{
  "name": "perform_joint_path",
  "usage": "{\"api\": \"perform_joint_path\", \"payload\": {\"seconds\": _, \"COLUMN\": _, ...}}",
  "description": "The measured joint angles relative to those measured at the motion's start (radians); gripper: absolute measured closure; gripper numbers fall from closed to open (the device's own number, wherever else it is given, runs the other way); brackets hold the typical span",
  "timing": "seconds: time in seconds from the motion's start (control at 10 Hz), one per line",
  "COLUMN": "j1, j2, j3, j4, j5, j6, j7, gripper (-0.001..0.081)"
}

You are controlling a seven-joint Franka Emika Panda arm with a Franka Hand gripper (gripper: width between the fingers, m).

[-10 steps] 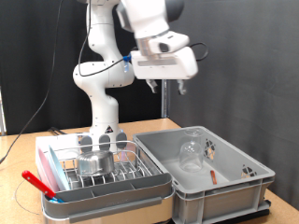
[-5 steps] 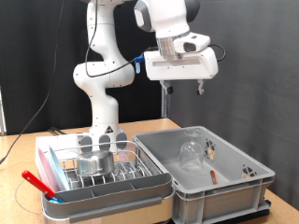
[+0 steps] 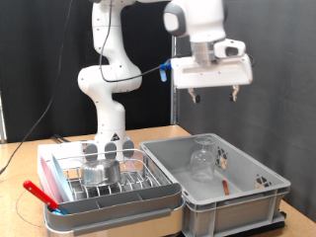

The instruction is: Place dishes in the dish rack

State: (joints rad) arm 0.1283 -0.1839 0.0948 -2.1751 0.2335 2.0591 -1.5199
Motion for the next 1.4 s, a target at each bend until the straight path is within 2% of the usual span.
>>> {"api": "perform_joint_path", "payload": {"seconds": 0.2, "j1": 0.011, "j2": 0.043, "j3": 0.04, "j4": 0.015, "j5": -0.022, "j6": 0.005, "j7": 0.022, "gripper": -0.0002}}
{"api": "perform_joint_path", "payload": {"seconds": 0.4, "j1": 0.012, "j2": 0.078, "j3": 0.057, "j4": 0.022, "j5": -0.023, "j6": 0.028, "j7": 0.022, "gripper": -0.0002}}
{"api": "perform_joint_path", "payload": {"seconds": 0.7, "j1": 0.012, "j2": 0.116, "j3": 0.072, "j4": 0.03, "j5": -0.017, "j6": 0.091, "j7": 0.023, "gripper": -0.0002}}
{"api": "perform_joint_path", "payload": {"seconds": 0.9, "j1": 0.012, "j2": 0.133, "j3": 0.08, "j4": 0.045, "j5": -0.016, "j6": 0.097, "j7": 0.05, "gripper": -0.0002}}
{"api": "perform_joint_path", "payload": {"seconds": 1.2, "j1": 0.011, "j2": 0.137, "j3": 0.077, "j4": 0.032, "j5": -0.024, "j6": 0.098, "j7": 0.03, "gripper": -0.0002}}
{"api": "perform_joint_path", "payload": {"seconds": 1.4, "j1": 0.011, "j2": 0.178, "j3": 0.079, "j4": 0.025, "j5": -0.065, "j6": 0.105, "j7": 0.03, "gripper": -0.0002}}
